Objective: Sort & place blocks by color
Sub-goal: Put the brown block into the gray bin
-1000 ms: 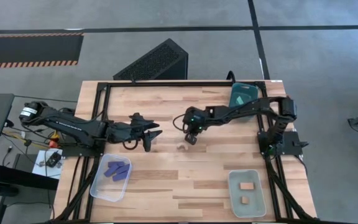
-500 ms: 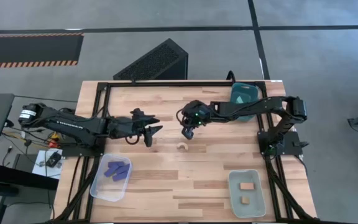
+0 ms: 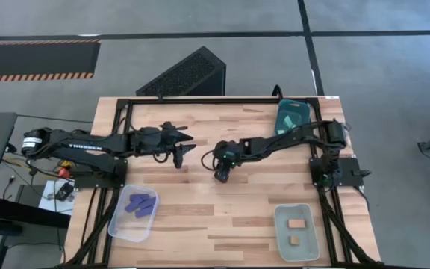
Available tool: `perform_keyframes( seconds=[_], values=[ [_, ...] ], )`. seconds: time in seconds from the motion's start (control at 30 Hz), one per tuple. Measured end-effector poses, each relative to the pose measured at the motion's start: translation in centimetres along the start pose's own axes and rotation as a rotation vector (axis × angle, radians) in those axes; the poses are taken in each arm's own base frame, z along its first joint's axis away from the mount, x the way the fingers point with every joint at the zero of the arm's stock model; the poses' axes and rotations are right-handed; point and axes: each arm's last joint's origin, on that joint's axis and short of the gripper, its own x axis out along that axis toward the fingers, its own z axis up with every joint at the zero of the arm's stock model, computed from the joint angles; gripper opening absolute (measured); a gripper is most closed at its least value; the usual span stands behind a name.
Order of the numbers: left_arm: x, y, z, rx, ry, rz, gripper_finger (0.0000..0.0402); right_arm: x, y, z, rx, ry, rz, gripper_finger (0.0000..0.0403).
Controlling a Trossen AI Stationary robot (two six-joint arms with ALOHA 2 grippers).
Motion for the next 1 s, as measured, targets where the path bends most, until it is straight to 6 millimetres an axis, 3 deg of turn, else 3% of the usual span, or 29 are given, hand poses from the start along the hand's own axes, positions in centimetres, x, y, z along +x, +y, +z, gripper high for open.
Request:
perform_keyframes(
  seconds=[0.13,0.23,0.37,0.6,1.0],
  values=[
    [0.3,0.2,-0.1,0.038,0.008,0.01,0.0153,1.5,-0.2,-1.0,0.044,0.06,-0.025,0.0241],
    [0.7,0.3,-0.4,0.05,0.036,-0.009,0.0153,2.2,-0.4,-1.4,0.108,0.096,-0.048,0.0242],
    [1.1,0.5,-0.6,0.047,0.058,-0.038,0.0153,2.5,-0.6,-1.8,0.13,0.118,-0.069,0.0189],
    [1.3,1.1,-0.5,0.082,0.057,-0.027,0.0153,1.5,-0.6,-1.2,0.136,0.115,-0.05,0.0018],
    [1.4,1.9,0.7,0.056,-0.035,-0.033,0.0153,-3.9,-0.3,2.2,0.116,-0.061,0.015,0.0008]
  ],
)
